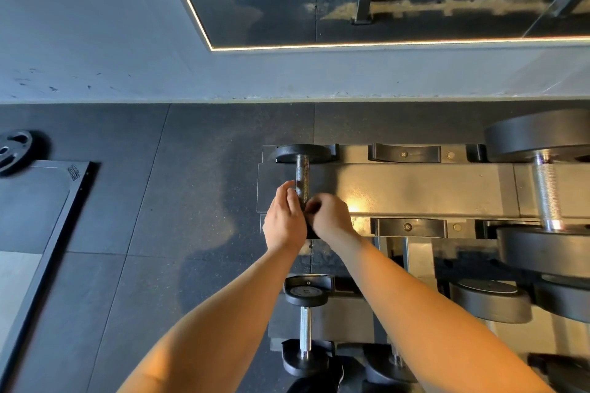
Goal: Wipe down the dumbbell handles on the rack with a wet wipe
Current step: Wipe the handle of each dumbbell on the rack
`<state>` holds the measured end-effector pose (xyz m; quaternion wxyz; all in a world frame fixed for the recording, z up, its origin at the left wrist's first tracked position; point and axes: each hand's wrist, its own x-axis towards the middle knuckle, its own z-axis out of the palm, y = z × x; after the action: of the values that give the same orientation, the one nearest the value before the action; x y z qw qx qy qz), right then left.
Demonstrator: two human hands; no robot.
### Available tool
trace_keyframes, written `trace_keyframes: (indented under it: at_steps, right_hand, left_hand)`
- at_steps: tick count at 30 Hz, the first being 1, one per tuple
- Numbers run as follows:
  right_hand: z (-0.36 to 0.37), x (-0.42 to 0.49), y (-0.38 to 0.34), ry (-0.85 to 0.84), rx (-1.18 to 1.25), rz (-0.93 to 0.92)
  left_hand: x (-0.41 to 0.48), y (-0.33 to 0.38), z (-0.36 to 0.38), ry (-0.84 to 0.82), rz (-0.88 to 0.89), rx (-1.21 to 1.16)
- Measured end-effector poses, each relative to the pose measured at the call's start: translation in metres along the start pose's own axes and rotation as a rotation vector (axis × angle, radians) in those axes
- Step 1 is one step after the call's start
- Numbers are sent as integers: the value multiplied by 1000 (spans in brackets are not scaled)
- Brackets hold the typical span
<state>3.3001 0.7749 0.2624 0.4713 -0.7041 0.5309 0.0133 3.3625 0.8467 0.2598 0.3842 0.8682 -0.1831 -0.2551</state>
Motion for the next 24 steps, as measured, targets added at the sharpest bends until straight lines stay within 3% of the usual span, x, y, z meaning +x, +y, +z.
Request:
trace_keyframes:
  at_steps: [3,8,15,24]
  right_hand:
    - [2,-2,10,156,18,-124]
    - [-6,14,-12,347,288,-226]
    - [9,38,-32,340,542,34]
    - [14,19,-10,265,378,19]
  left_hand:
    - [1,-1,0,-13,2,6]
    - [1,-2,-1,-25,8,17]
    - [3,-3,1,-31,1,30]
    - [4,-5,0,-40,32,30]
